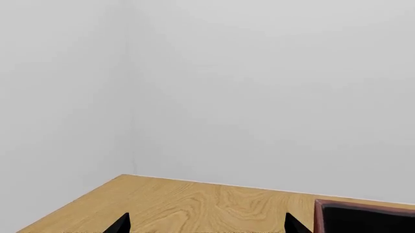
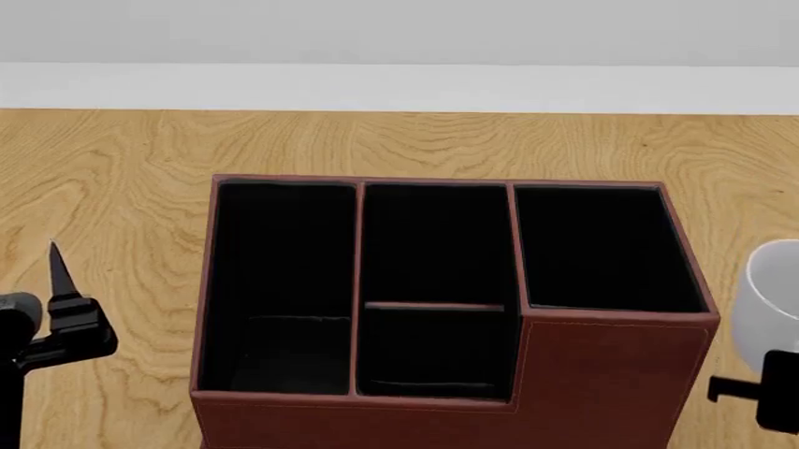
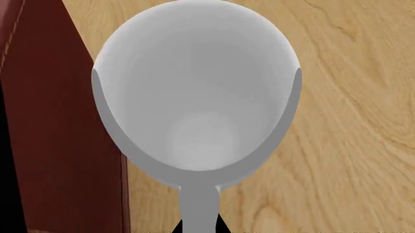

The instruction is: Pick up the white mug and place it to the right of the caddy.

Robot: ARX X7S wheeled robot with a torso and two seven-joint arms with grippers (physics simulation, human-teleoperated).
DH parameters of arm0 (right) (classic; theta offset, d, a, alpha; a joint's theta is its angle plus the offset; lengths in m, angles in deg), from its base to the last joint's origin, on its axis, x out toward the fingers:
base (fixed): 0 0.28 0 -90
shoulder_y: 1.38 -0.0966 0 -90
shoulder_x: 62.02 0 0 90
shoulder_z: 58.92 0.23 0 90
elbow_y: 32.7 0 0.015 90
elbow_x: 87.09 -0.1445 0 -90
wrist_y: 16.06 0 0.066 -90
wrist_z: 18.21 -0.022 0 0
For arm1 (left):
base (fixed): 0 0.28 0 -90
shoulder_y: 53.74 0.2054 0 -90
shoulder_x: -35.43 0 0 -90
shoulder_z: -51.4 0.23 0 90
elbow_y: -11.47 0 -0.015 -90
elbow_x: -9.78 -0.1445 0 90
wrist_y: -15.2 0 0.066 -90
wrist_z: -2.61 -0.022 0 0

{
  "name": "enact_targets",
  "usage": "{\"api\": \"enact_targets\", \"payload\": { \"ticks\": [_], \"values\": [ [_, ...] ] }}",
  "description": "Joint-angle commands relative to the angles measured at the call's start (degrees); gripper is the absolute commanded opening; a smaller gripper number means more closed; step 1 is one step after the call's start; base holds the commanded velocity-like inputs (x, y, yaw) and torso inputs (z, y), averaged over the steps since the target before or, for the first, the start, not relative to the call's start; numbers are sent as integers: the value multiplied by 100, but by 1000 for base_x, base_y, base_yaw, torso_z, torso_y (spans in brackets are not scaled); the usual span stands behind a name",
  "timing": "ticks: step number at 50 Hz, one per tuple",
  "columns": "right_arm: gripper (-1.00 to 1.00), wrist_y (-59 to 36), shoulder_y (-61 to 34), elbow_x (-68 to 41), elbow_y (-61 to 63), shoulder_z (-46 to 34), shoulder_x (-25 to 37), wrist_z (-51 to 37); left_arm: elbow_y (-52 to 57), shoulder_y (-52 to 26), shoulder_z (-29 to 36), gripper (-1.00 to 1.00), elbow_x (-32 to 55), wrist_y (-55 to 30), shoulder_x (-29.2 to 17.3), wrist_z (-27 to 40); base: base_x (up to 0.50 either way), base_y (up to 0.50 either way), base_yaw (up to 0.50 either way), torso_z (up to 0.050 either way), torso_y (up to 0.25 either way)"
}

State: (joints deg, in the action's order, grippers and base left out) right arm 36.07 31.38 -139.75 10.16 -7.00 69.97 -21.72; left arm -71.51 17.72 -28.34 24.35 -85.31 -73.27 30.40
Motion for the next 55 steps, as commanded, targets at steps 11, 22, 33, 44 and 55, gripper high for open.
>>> {"api": "enact_targets", "payload": {
  "ticks": [11, 22, 33, 44, 55],
  "values": [
    [-100, 616, -186, 516, -1178, -136, -498, 606, -64, -48, 59, 100, -26, 2, -8, 30, 0, 0, 0, 0, 1],
    [-100, 960, -252, 675, -1838, -201, -724, 905, -72, -91, 111, 100, -62, -17, -6, 55, 0, 0, 0, 0, 0],
    [-100, 1243, -232, 758, -2331, -198, -858, 1087, -85, -112, 174, 100, -91, -43, -6, 65, 0, 0, 0, 0, 1],
    [-100, 1451, -234, 904, -2763, -146, -1026, 1265, -159, -91, 197, 100, -94, 23, 0, 67, 0, 0, 0, 0, 0],
    [-100, 1408, -101, 1409, -2778, 416, -1101, 1323, -183, -68, 209, 100, -100, 22, -11, 97, 0, 0, 0, 0, 0]
  ]
}}
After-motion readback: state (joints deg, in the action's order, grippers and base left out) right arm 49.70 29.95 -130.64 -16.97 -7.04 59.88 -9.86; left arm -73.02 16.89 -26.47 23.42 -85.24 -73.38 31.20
